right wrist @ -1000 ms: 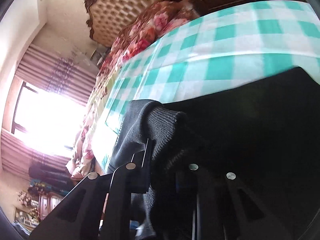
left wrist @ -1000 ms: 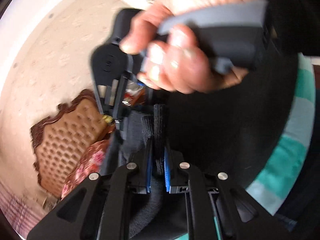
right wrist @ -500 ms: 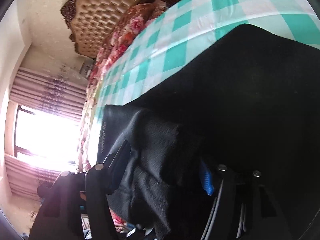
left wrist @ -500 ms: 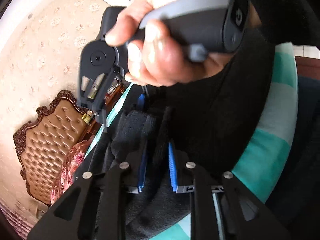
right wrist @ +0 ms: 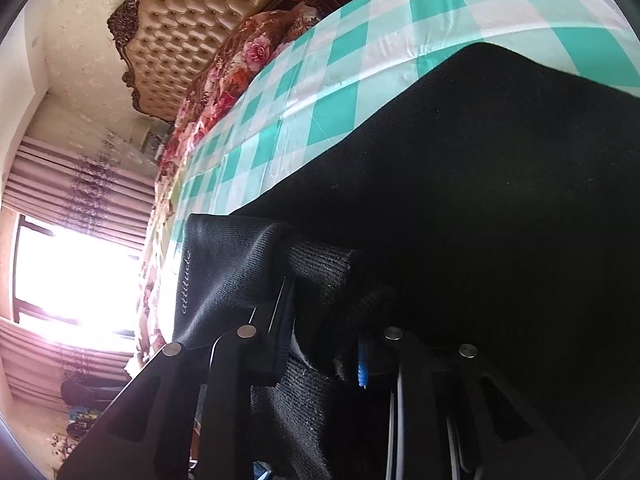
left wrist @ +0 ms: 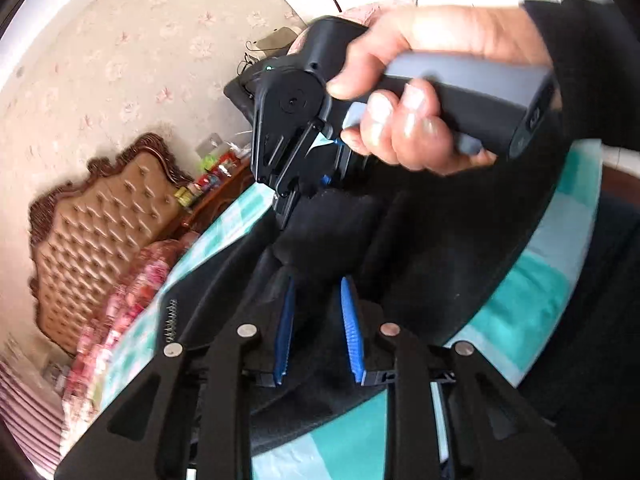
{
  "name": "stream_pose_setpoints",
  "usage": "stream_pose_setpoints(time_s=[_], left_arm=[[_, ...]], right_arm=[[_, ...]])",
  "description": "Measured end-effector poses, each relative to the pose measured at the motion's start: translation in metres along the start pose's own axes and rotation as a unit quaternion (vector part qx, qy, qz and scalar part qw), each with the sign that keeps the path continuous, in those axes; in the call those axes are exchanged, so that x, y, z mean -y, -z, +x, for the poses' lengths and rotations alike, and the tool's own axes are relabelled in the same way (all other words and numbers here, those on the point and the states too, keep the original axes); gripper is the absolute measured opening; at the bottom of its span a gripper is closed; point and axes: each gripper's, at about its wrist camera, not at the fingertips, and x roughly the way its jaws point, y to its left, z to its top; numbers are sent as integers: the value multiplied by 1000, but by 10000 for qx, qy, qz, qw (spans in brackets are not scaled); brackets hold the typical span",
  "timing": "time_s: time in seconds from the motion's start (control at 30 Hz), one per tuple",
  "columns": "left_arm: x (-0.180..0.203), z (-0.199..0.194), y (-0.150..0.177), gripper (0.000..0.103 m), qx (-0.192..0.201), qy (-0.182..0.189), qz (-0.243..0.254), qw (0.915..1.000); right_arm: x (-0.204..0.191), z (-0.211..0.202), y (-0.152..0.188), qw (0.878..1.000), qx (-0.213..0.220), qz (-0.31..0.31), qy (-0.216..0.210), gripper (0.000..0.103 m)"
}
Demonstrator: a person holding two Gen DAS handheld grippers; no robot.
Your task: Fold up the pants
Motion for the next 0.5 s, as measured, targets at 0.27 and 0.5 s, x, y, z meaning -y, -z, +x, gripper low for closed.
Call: stream_pose_setpoints(time_s=[0.27,0.5], left_arm=[[9,22,-5,27,-284,-131,435,9986],[-1,19,-4,14,-175,33,275,9995]], right_arm=[[-8,1,-2,9992,-15,-135,381,25],[-19,0,-2,9982,0,-202,574,23]])
